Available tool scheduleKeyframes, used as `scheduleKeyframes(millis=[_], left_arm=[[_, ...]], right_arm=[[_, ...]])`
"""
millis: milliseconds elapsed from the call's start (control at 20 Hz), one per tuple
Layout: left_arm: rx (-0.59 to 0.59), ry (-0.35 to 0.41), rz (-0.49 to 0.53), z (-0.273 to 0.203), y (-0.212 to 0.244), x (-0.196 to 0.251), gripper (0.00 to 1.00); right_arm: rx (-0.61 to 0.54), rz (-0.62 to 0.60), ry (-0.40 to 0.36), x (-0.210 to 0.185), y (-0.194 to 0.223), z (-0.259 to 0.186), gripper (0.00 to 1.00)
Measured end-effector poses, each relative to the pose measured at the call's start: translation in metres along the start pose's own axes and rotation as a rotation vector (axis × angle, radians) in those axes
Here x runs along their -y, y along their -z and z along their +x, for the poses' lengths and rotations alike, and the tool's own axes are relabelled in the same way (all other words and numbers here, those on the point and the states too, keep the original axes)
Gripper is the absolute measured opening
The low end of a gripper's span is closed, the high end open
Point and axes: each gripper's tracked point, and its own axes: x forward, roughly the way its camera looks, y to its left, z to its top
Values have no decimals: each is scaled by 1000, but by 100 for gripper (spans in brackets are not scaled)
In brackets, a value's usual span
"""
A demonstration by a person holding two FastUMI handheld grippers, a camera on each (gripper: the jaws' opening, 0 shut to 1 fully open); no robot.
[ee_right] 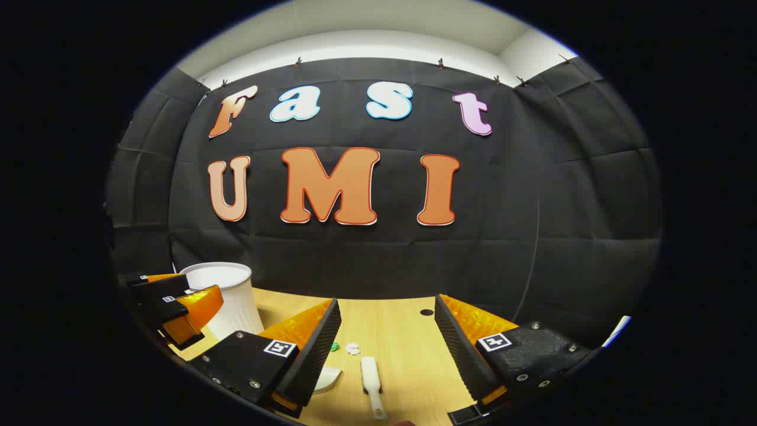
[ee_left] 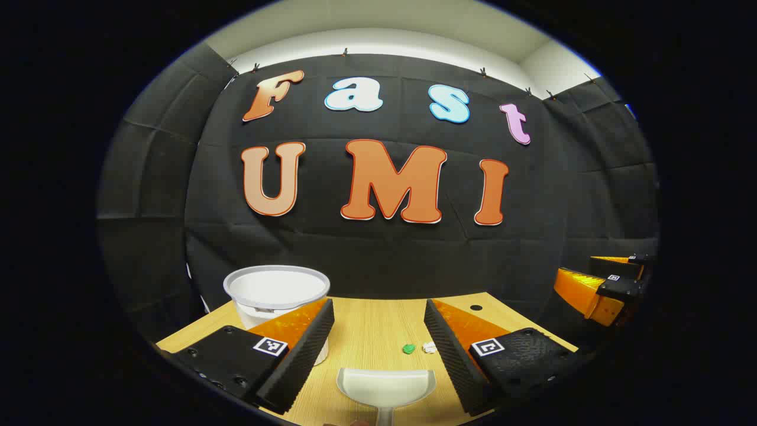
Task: Pick up the small broom and dustpan from the desktop, sweep the trash into the dustpan with the broom, and then empty the trash into the garbage bin.
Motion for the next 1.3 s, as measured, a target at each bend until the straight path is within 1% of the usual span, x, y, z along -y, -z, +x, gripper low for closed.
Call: scheduleKeyframes(millis=[150,250,450,600,850,1000,1150,1300], left_arm=[[2,-22,10,12,0,7,97],[6,-39,12,19,-1,13,96],[8,-110,17,27,-3,19,97],[23,-130,13,30,-6,23,96],[10,-111,36,42,-8,19,96],[23,-100,37,48,-14,10,96],[17,-55,10,56,-10,9,97],[13,-42,29,60,-8,-1,96]], right_arm=[[-1,5,-23,5,1,17,96],[-4,11,-55,5,2,30,96],[-12,30,-113,7,4,54,96],[21,29,-128,8,-4,66,96],[3,49,-113,5,1,74,96],[24,25,-88,2,-3,76,96],[29,26,-59,-1,-5,76,96],[29,21,-34,-6,-4,75,96]])
